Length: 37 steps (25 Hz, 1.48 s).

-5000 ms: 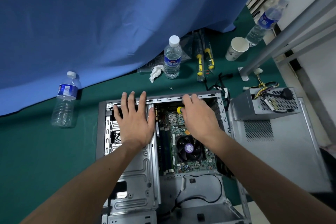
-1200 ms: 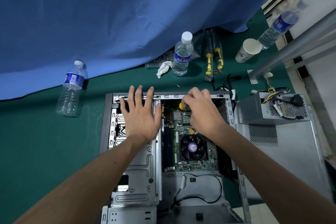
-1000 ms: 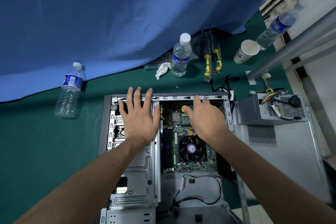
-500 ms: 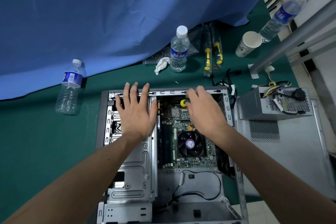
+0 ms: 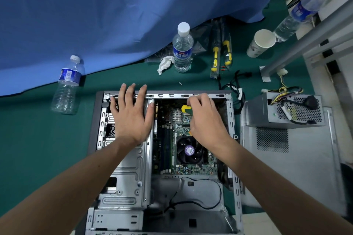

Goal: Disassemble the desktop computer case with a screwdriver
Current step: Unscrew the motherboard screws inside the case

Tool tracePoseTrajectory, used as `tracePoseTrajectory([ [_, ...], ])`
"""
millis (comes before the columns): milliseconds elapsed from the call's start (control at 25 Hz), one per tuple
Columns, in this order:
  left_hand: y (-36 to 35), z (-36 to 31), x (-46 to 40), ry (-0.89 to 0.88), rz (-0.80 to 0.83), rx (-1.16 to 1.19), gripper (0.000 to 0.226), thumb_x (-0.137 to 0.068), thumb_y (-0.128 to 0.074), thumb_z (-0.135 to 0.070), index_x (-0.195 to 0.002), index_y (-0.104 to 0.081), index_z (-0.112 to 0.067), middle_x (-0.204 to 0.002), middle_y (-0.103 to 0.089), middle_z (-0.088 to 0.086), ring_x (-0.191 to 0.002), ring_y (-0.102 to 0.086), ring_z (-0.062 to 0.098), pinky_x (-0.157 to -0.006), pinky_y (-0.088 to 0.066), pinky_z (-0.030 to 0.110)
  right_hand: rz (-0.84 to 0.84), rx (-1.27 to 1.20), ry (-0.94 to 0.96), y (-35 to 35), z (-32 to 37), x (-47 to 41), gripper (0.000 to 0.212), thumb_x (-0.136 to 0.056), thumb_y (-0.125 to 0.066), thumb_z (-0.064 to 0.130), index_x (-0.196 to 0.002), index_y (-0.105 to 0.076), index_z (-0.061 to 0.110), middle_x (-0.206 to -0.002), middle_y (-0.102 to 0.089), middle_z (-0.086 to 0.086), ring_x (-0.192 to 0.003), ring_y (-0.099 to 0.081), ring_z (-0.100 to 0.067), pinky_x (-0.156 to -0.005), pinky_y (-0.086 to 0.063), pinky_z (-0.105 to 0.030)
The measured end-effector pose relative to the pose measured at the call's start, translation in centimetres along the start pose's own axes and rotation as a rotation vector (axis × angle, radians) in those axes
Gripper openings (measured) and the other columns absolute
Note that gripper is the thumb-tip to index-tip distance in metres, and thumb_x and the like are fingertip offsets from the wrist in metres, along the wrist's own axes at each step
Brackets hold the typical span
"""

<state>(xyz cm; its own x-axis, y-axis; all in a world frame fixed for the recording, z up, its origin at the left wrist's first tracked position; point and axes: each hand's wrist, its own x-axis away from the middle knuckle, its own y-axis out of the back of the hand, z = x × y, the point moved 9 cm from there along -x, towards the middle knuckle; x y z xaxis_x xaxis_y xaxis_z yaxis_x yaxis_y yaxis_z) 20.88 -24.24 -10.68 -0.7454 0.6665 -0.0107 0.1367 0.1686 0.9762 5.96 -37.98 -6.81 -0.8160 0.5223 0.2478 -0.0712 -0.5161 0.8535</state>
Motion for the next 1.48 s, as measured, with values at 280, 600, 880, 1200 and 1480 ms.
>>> tracePoseTrajectory([
  [280,0.0,0.0,0.0,0.003,-0.003,0.004,0.055,-0.100,-0.021,-0.055,-0.149,-0.030,-0.032,-0.154,-0.028,0.005,-0.150,-0.007,0.022,-0.118,-0.007,0.057,0.007,0.080,0.000,-0.3,-1.0,0.1,0.023,-0.099,-0.051,0.016,-0.122,-0.051,0.012,-0.118,-0.048,-0.005,-0.103,-0.049,-0.024,-0.084,-0.047,-0.038],
  [600,0.1,0.0,0.0,0.004,-0.001,-0.003,0.055,-0.100,-0.021,-0.055,-0.149,-0.030,-0.032,-0.154,-0.029,0.005,-0.150,-0.007,0.022,-0.118,-0.006,0.056,-0.013,0.077,0.010,-0.6,-1.9,0.8,0.028,-0.100,-0.049,0.019,-0.124,-0.058,0.010,-0.113,-0.049,-0.003,-0.104,-0.048,-0.020,-0.088,-0.048,-0.036],
  [880,-0.1,0.1,0.1,-0.005,-0.018,0.002,0.054,-0.100,-0.022,-0.055,-0.149,-0.031,-0.031,-0.153,-0.030,0.005,-0.150,-0.008,0.023,-0.118,-0.007,0.056,-0.035,0.011,-0.009,0.0,-2.3,1.6,0.030,-0.102,-0.046,0.024,-0.126,-0.058,0.010,-0.112,-0.049,-0.001,-0.104,-0.049,-0.018,-0.091,-0.046,-0.036],
  [1200,0.0,-0.1,0.1,-0.009,0.001,0.019,0.057,-0.100,-0.019,-0.057,-0.150,-0.028,-0.033,-0.155,-0.027,0.005,-0.150,-0.004,0.022,-0.118,-0.005,0.056,-0.153,-0.335,-0.196,3.5,-5.2,5.2,0.026,-0.098,-0.054,0.029,-0.121,-0.063,0.019,-0.111,-0.048,0.011,-0.098,-0.049,-0.003,-0.086,-0.034,-0.016],
  [1480,2.7,-2.9,1.0,0.004,0.314,0.164,0.078,-0.091,-0.063,-0.040,-0.153,-0.015,-0.044,-0.162,-0.006,-0.001,-0.143,-0.027,0.028,-0.118,-0.016,0.048,-0.225,-0.651,-0.325,6.6,-6.9,11.5,0.011,-0.095,-0.062,0.026,-0.104,-0.067,0.027,-0.106,-0.057,0.016,-0.091,-0.057,-0.008,-0.082,-0.048,-0.023],
])
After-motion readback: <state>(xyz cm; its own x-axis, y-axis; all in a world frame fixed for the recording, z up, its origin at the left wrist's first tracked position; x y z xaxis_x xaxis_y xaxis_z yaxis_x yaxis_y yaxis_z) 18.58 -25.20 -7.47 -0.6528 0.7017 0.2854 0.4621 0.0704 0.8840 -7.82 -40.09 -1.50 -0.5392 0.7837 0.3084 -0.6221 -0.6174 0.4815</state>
